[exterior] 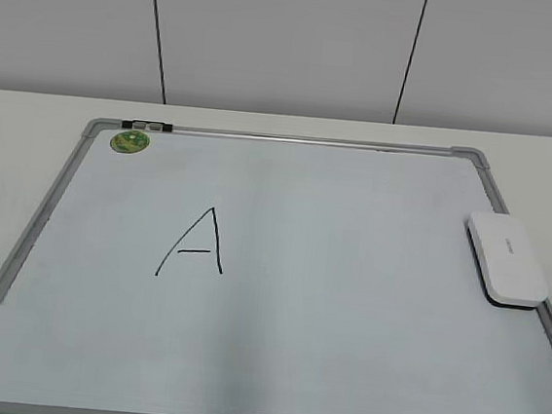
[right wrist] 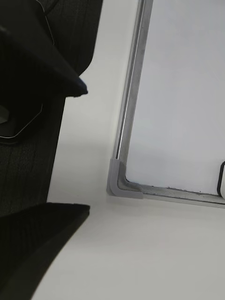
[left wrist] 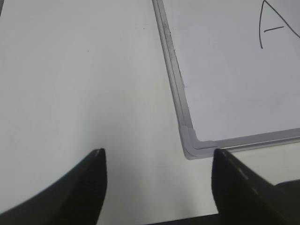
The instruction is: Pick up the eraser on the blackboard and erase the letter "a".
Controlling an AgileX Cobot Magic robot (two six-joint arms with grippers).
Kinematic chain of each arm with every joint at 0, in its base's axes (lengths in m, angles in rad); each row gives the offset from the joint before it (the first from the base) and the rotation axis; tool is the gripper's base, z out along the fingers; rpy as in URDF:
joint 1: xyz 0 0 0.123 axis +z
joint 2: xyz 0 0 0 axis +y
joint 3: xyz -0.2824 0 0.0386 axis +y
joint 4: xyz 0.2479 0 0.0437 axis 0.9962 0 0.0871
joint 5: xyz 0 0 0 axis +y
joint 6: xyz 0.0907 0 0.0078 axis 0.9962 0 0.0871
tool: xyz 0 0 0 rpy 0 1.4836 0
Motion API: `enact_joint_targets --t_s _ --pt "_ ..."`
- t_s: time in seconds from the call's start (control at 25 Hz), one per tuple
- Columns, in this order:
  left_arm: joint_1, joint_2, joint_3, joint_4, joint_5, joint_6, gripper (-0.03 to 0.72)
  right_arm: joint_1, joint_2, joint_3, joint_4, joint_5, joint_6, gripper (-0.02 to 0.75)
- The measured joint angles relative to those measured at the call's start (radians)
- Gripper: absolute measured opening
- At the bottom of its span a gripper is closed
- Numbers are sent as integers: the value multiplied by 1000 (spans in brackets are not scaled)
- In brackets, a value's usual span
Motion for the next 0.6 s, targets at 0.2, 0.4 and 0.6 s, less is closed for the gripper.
enact_joint_targets --t_s 0.2,0.4,0.6 --pt "0 -15 0 -5 3 0 513 0 0 0 26 0 -1 521" --pt "0 -21 0 -15 3 0 513 0 -2 0 32 0 -1 520" --pt "0 -21 0 -16 3 0 514 0 -2 0 32 0 -1 520"
